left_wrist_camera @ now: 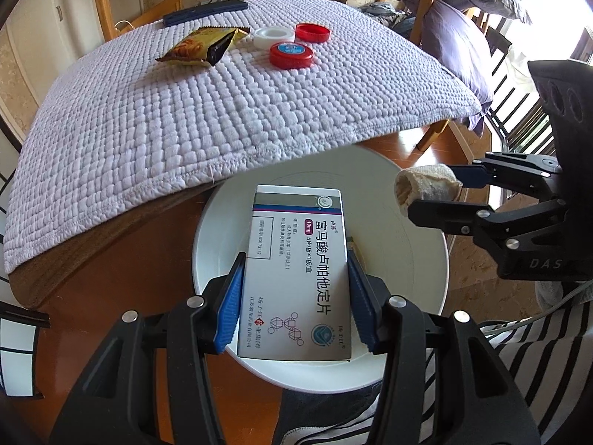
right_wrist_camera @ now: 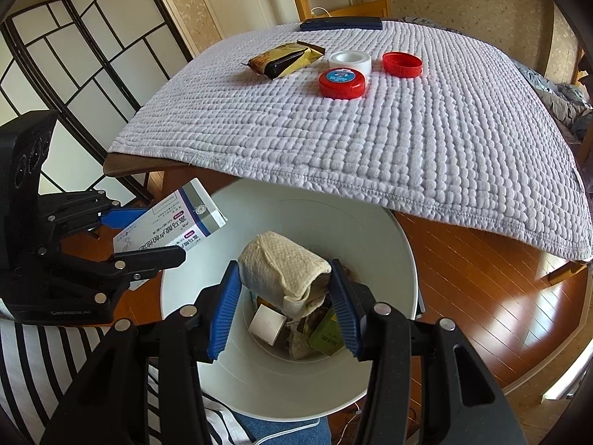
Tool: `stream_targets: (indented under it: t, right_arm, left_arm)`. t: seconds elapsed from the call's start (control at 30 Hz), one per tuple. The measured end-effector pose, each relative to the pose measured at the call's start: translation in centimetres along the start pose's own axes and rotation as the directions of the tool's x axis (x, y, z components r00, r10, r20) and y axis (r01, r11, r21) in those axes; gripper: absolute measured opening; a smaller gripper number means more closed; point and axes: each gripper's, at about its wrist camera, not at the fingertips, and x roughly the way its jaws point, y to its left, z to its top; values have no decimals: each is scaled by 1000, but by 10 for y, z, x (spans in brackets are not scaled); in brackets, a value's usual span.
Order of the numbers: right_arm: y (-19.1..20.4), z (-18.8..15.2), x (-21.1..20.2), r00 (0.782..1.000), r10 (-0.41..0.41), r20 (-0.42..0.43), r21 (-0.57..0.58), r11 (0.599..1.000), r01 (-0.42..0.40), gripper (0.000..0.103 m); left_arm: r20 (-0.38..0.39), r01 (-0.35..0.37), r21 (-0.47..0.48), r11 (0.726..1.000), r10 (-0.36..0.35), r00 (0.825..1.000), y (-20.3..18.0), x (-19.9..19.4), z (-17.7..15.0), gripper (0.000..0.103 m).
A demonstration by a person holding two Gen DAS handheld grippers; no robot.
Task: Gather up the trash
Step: 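Carry the medicine box and tape roll in both tools over the white bin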
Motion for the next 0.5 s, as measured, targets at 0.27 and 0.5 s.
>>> stream_targets:
  t: [0.27,0.5]
  right_arm:
    - [-1,-2,4,1000,-2,-13,4,1000,2,47]
    - [-4,-4,11,1000,-12,-27,10,1000,12,47]
  left_arm:
    - [-27,-3,-6,1000,3,1000,4,8,-7,53]
    - [-45,-6,2,1000,6,999,5,17,-8,53]
